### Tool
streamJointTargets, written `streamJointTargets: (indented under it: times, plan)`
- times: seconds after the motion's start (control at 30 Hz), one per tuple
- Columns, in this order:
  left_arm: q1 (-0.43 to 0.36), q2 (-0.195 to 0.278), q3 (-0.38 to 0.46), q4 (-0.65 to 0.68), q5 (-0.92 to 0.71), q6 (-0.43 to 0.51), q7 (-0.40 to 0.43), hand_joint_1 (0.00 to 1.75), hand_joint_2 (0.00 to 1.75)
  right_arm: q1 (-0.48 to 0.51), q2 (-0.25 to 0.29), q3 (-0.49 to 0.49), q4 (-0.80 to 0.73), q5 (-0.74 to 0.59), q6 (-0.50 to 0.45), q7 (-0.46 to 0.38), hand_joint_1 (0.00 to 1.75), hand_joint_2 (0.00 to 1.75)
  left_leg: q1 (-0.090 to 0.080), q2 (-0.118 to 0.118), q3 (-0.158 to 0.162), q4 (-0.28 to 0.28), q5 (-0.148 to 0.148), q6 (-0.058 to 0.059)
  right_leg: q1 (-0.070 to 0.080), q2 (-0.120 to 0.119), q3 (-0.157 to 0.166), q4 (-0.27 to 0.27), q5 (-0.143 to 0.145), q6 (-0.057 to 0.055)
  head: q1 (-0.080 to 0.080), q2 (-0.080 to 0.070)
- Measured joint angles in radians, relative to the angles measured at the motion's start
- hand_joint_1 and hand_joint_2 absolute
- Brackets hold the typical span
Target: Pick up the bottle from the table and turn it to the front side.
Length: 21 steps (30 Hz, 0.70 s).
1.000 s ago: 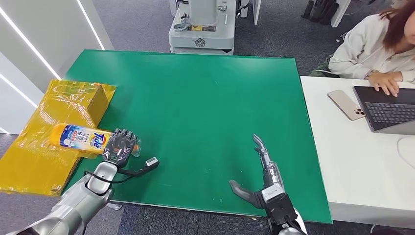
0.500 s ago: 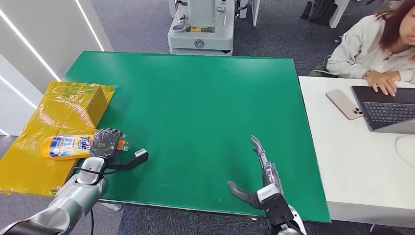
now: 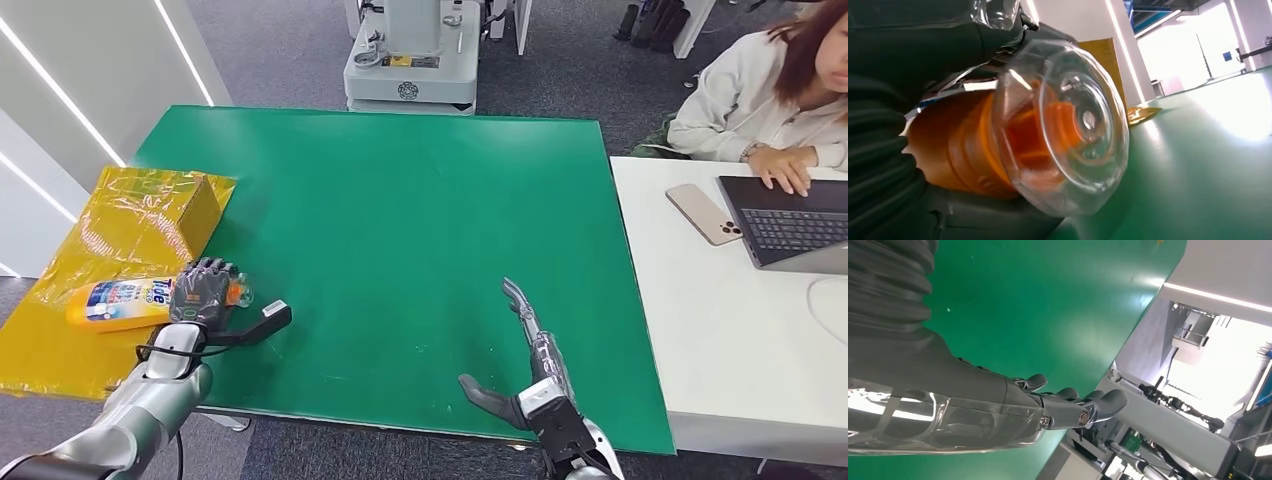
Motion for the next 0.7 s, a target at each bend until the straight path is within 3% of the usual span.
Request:
streamJointTargets:
  times: [0.4,0.7]
  plan:
    - [0.06,-0.065,0.115,-0.124,0.032,0.003,-0.191,0.0,1.75,0.0,0.0,0.003,0.002,0.005,-0.005,0.002,0.0,1.75,-0.001,-0.004,-0.001,0.001,0.0,0.0,0.0,-0.004,0.001,-0.002,0.0,0.0,0.0,0.0]
    - [0.124,-0.194,0.23,-0.273,0.388,0.003,-0.522,0.0,1.75,0.01,0.006,0.009,0.006,0.004,-0.027,0.012,0.0,1.75,-0.001,-0.004,-0.003,0.002,-0.001,0.001,-0.001,-0.003,0.0,-0.002,0.0,0.001,0.0,0.0]
